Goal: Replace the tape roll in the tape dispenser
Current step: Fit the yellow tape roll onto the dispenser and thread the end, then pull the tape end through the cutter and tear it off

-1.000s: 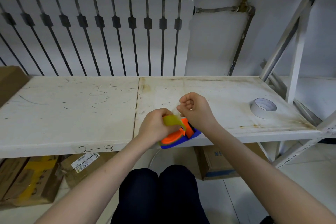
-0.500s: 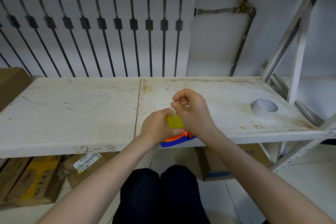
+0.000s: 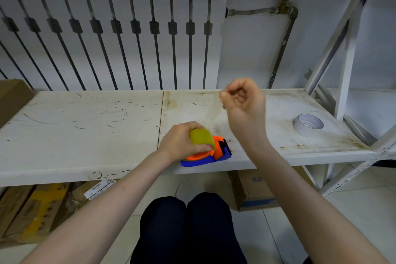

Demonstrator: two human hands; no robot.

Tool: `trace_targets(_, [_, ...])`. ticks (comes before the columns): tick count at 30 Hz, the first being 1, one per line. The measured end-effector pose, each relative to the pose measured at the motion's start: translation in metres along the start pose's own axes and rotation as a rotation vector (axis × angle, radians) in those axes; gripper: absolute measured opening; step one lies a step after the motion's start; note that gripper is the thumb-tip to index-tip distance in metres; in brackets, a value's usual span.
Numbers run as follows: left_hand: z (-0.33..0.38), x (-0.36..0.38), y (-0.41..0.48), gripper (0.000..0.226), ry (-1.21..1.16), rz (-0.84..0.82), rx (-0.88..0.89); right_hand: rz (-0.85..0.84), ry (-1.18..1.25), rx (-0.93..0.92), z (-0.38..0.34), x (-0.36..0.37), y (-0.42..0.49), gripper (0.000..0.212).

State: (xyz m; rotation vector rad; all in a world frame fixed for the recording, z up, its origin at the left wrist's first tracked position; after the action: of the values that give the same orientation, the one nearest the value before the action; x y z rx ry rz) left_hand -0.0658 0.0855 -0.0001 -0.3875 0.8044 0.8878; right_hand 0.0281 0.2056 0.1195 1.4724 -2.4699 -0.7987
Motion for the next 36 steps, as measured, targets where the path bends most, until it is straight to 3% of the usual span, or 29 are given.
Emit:
trace_targets(11, [-0.03,-0.02,0.004,0.053,-0.026,-0.043,-0.051,0.083,-0.057,0.338,0.081,-0.041,0.013,0.018])
trace_targets(14, [-0.036,-0.029,0.008,0.047,0.005,-0.068,-0.041,0.111,-0.018,0.49,0.112,-0.049,0.003,0.023])
trace_targets(19, [-0.048,-0.037,0.02,0.055,0.127,-0.16,-0.069,0.115,0.014,0.693,0.157,-0.044,-0.018,0.03])
trace_targets(22, [-0.044,-0.038,0.023,0.064,0.235,-0.174,-0.066,0.122,0.013,0.745,0.171,-0.041,-0.024,0.028])
trace_targets(26, [-0.006,-0.017,0.015,0.068,0.466,-0.196,0.064,0.108,0.001,0.776,0.182,-0.041,-0.031,0.031])
trace_targets(30, [0.024,0.011,0.004,0.053,0.58,-0.124,0.233,0.091,-0.005,0.782,0.19,-0.042,-0.038,0.04])
trace_targets(36, [0.018,0.031,0.004,0.046,0.692,-0.164,0.255,0.089,-0.05,0.791,0.198,-0.045,-0.051,0.04])
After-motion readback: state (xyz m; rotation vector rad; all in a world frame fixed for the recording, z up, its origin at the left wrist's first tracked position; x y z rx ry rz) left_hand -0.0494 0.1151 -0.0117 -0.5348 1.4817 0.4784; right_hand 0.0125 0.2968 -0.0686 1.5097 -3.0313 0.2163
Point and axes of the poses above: each hand's wrist, its own y-axis towards the middle knuckle, its own x-axis out of the palm, z = x × y, the point moved 8 cm from there along y, towards the middle knuckle, and after that the axes turned 5 degrees about -z, right-handed, at the moved point
